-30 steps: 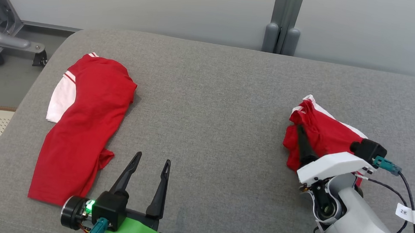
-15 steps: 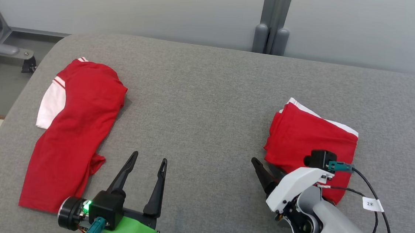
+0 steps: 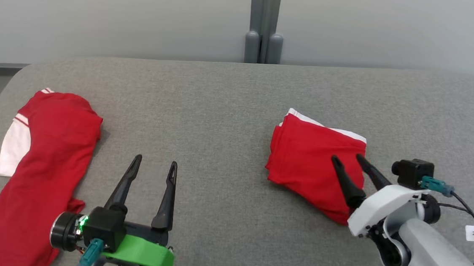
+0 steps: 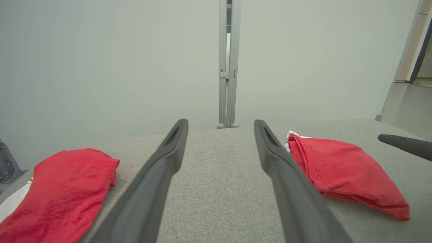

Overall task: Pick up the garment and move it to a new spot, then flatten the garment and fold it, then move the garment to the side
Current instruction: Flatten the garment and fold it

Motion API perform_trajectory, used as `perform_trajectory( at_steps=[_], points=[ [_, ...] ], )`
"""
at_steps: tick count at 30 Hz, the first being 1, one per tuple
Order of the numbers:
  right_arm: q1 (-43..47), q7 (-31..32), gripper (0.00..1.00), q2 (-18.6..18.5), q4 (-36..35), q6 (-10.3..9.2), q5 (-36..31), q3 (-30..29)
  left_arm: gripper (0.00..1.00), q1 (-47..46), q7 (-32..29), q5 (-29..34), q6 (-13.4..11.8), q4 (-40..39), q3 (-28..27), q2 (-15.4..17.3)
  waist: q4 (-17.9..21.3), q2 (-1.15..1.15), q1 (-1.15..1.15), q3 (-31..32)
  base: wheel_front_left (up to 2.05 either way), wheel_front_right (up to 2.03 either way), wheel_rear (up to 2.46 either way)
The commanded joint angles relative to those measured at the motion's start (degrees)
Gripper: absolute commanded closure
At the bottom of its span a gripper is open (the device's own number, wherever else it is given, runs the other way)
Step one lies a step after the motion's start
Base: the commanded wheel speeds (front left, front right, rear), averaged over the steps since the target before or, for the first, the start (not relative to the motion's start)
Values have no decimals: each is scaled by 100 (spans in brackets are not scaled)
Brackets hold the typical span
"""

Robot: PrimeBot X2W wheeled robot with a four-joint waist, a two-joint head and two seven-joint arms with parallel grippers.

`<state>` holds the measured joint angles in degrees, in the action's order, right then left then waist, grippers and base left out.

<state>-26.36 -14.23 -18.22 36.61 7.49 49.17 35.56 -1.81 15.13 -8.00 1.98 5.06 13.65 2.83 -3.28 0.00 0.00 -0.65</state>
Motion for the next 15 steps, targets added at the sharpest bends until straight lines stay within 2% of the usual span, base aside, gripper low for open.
perform_trajectory(
  at_steps=[1, 3, 6, 11, 15],
  points=[
    [102, -66, 0, -61, -44, 0, -299, -138, 0, -86, 1, -55, -35, -72, -37, 13, 220, 0, 0, 39, 0, 0, 0],
    [230, -92, 0, -91, -247, 0, -729, -452, 0, -108, 1, -59, -50, -177, -65, 13, 310, 0, 0, 35, 0, 0, 0],
    [575, -95, 0, -84, -784, 0, -1591, -1241, 0, -95, 1, -76, -100, -255, -115, 14, 432, 0, 0, 13, 0, 0, 0],
    [1369, -95, 0, 400, -1716, 0, -2887, -2435, 0, -4, 1, -82, -75, -242, -138, 14, 576, 0, 0, -24, 0, 0, 0],
    [1832, -96, 0, 848, -2143, 0, -3508, -2994, 0, 123, 1, -36, -15, -37, -106, 14, 650, 0, 0, -30, 0, 0, 0]
  ],
)
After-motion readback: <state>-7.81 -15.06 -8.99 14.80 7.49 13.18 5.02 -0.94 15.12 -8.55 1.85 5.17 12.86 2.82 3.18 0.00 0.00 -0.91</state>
